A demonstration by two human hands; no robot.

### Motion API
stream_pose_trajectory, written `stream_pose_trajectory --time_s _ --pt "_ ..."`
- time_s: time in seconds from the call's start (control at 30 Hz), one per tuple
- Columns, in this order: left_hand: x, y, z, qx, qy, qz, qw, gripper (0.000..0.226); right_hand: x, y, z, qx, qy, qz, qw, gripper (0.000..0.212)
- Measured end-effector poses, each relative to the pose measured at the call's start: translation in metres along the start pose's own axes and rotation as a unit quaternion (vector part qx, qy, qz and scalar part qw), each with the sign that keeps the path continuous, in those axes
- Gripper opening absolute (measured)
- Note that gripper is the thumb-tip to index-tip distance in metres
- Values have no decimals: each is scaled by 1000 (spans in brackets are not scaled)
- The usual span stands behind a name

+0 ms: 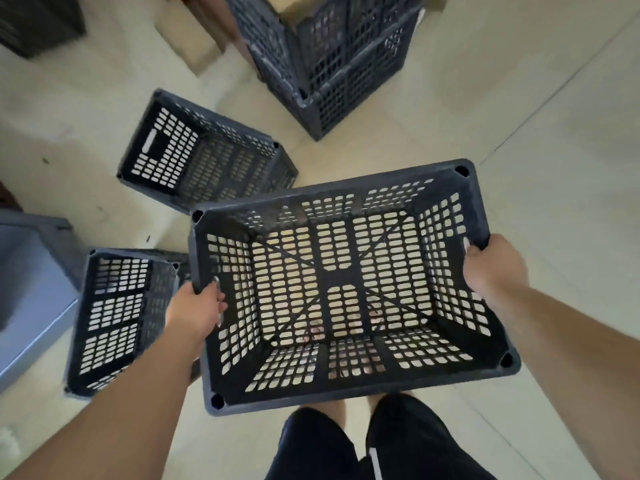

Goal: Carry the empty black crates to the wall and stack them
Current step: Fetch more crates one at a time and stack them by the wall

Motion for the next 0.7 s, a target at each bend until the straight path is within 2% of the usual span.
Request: stream_pose_trajectory --time_s 0.27,0.43,0.57,0.7 --pt "-101 -78 18 86 10 -109 990 25 -76 -42 128 68 -75 -44 994 27" --pt "-142 -136 7 107 46 -179 977 19 -119 -75 179 110 -137 -96 980 29" --pt "-182 -179 -12 138 82 -253 954 13 -161 -113 211 141 -193 -159 958 31" --pt "-234 -210 -38 172 113 -329 922 18 -215 -161 238 188 -244 -215 927 32"
Point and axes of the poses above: each hand's wrist, its own x-axis towards the middle knuckle, its own z-axis out of the back of the hand, y = z × x, the point moved 5 cm from there along x, towards the middle knuckle, and after that the axes turned 14 degrees about x, right-handed, at the moved point
